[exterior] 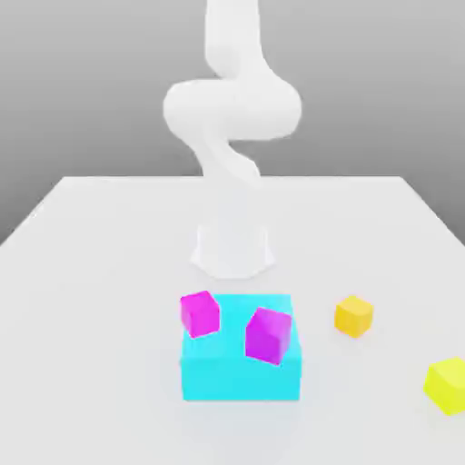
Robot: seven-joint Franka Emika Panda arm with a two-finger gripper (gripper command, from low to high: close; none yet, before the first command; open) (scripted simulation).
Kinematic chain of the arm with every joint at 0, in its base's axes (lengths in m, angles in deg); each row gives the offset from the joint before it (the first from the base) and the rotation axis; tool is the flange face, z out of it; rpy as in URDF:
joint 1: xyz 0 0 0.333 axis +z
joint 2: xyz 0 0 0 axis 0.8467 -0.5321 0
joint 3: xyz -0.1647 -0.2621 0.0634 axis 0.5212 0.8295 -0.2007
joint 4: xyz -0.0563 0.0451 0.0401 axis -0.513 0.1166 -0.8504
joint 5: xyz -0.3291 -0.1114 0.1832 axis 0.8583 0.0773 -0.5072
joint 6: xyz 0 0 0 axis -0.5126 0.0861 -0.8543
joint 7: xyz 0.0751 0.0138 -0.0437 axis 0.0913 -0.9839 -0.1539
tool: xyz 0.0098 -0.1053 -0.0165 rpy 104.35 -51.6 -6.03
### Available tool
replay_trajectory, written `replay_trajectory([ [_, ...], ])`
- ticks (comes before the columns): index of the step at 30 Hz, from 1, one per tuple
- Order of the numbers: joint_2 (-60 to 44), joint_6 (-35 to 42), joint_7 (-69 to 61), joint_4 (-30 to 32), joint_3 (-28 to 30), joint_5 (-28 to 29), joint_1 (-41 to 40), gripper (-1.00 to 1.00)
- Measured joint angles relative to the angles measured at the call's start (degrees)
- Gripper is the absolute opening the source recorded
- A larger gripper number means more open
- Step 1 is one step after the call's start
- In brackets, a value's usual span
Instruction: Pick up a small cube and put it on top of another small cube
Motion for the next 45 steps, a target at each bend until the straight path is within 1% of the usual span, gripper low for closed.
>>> replay_trajectory([
  [8,-13.7,-12.1,-3.1,14.3,-5.3,-4.7,10.6,0.0],
  [15,-27.1,-23.7,-4.9,27.5,-12.3,-7.8,20.2,0.0],
  [19,-34.4,-30.1,-4.4,34.7,-16.7,-7.6,24.5,0.0],
  [21,-38.4,-33.4,-3.1,36.0,-17.8,-5.6,24.7,0.0],
  [23,-42.6,-36.8,0.2,35.7,-16.4,-0.5,25.0,0.0],
  [25,-46.8,-40.2,4.5,35.0,-10.8,5.8,28.7,0.0],
  [26,-48.9,-41.9,5.6,34.7,-7.2,7.3,31.9,0.0],
  [28,-52.9,-45.2,6.1,34.0,-1.6,7.7,37.5,0.0],
  [29,-54.9,-46.9,6.0,33.7,0.4,7.4,39.7,-1.0],
  [34,-54.9,-47.0,6.1,33.7,0.4,7.5,39.7,-1.0],
  [35,-56.0,-47.8,6.3,33.5,1.4,7.7,40.7,-1.0],
  [38,-54.2,-46.4,6.3,33.8,0.1,7.8,39.4,-1.0],
  [40,-49.1,-42.2,2.7,34.7,-3.7,3.1,36.8,-1.0],
  [42,-44.7,-38.6,0.4,35.5,-4.9,-0.3,36.7,-1.0],
  [45,-38.6,-33.5,0.0,36.6,-5.1,-1.1,36.7,-1.0],
])
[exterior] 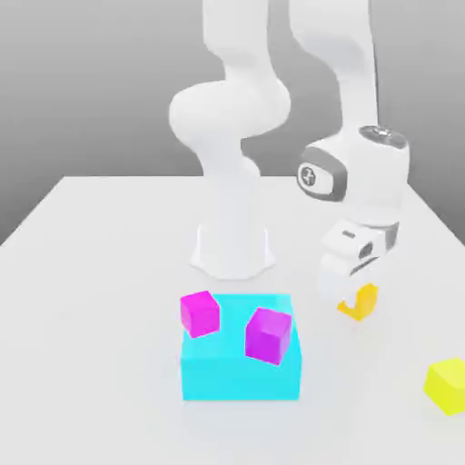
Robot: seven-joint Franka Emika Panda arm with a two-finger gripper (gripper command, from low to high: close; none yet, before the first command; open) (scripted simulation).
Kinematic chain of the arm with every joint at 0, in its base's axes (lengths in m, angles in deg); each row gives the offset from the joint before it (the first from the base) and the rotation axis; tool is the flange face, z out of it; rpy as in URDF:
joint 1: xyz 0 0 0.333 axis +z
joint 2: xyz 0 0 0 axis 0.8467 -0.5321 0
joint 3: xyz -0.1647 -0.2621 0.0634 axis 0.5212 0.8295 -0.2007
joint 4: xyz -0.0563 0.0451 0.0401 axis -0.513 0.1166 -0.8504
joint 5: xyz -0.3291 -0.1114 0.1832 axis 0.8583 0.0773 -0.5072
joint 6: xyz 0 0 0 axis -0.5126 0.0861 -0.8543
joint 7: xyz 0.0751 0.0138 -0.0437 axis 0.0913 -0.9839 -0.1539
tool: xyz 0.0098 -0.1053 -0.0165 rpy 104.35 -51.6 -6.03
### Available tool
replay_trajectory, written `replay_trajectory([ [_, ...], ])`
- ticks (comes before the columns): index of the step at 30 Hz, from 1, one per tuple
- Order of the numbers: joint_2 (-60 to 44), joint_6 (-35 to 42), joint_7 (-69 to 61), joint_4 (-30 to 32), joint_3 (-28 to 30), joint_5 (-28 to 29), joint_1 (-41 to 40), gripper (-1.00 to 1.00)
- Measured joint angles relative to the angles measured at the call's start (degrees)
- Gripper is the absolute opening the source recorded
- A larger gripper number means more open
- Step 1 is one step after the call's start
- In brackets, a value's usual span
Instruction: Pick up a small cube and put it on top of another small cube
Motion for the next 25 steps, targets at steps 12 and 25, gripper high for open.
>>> replay_trajectory([
  [12,-8.6,14.7,-2.2,-22.8,0.5,6.1,-3.7,-1.0],
  [25,-21.7,13.4,-5.8,-35.0,1.7,5.6,-4.2,1.0],
])
